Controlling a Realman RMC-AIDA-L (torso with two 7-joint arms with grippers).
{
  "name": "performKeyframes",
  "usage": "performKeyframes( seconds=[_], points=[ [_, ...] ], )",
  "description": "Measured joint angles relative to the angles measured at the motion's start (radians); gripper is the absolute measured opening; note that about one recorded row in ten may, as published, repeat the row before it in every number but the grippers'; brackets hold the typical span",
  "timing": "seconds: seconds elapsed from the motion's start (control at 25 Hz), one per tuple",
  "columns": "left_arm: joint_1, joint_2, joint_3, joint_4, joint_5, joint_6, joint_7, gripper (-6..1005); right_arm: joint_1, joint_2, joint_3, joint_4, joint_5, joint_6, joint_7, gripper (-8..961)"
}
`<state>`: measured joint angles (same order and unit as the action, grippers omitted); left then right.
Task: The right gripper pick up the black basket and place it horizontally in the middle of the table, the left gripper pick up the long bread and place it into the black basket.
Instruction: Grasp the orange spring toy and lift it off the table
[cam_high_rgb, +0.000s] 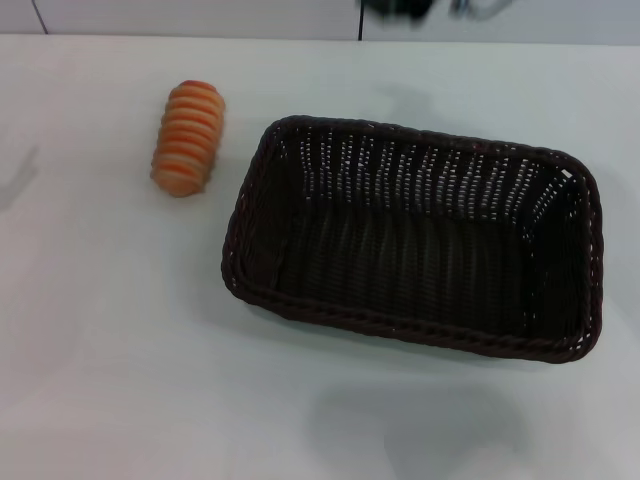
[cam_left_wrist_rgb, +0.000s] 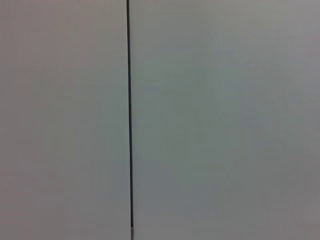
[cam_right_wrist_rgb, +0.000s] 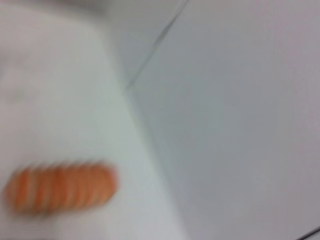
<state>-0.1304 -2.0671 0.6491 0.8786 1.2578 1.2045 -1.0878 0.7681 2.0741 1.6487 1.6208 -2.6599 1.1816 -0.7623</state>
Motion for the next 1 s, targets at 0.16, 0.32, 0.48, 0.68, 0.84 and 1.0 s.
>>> performKeyframes(
  seconds=[0.16,0.32,0.48,0.68,0.84,1.0],
  points=[
    [-0.002,0.001,0.0,0.011,0.0,0.001,-0.009,812,-0.113,0.002,0.035,0.167,0.051,-0.05,0.032,473],
    [-0.003,0.002,-0.002,0.028,0.0,-0.004,-0.029,812,-0.385,0.004,0.03,0.39,0.163,-0.277,0.041,473],
    [0.012,0.004,-0.007,0.073,0.001,-0.009,-0.065,811,-0.594,0.003,0.029,0.411,0.371,-0.532,-0.041,473],
    [0.02,0.003,-0.006,0.093,0.001,-0.01,-0.085,811,-0.737,0.006,0.013,0.392,0.561,-0.736,-0.192,473],
    [0.034,0.0,-0.006,0.132,0.001,-0.011,-0.112,811,-0.805,0.009,0.0,0.393,0.601,-0.787,-0.248,472],
    [0.053,0.0,-0.002,0.201,0.008,-0.016,-0.157,811,-0.881,0.013,0.006,0.402,0.602,-0.822,-0.187,472]
  ],
)
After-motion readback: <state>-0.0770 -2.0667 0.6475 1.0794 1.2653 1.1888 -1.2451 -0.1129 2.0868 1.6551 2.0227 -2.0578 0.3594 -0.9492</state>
